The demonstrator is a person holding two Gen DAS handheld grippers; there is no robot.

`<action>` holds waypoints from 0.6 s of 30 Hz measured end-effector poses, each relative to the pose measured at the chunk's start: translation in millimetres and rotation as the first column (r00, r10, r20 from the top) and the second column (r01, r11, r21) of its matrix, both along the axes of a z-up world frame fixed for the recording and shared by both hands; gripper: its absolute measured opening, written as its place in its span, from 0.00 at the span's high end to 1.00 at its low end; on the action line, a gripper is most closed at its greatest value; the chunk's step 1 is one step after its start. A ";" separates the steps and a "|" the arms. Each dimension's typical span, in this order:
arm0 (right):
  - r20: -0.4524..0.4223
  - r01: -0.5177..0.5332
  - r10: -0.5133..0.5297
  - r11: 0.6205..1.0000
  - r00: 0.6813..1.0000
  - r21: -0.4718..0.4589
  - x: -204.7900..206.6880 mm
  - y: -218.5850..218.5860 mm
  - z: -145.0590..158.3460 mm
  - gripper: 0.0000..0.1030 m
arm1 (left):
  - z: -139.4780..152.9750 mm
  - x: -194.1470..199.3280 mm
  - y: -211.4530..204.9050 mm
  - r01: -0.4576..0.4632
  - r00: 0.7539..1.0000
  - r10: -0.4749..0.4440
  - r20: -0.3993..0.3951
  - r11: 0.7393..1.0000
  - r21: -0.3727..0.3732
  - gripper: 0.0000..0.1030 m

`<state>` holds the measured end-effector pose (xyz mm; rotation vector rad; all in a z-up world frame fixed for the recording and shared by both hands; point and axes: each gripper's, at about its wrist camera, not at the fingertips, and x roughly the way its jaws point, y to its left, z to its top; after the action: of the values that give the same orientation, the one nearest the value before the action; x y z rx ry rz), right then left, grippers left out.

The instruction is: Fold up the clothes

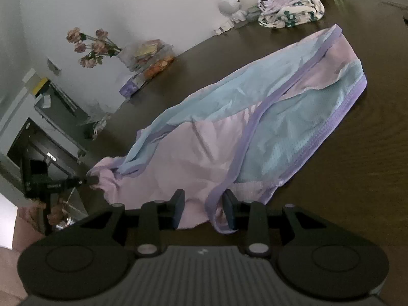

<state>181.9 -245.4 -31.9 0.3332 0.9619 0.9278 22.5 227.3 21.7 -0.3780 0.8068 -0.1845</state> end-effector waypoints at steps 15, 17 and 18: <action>-0.036 0.006 -0.002 0.995 0.999 0.098 -18.3 -18.7 3.9 0.97 | 7.6 -13.8 -0.7 0.154 0.982 -0.145 0.120 0.985 -0.073 0.95; -0.071 0.036 -0.029 0.995 0.997 0.097 -18.4 -23.2 -6.0 0.97 | 4.3 -14.5 -4.8 0.212 0.973 -0.200 0.119 0.972 -0.098 0.95; -0.087 0.052 -0.043 0.993 0.995 0.105 -18.1 -25.5 -9.9 0.97 | 3.2 -13.9 -9.2 0.241 0.967 -0.231 0.111 0.966 -0.095 0.95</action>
<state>163.8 -270.9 -41.8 0.4876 0.9789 0.9296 8.7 218.1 24.9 -0.3710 0.7447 -0.4682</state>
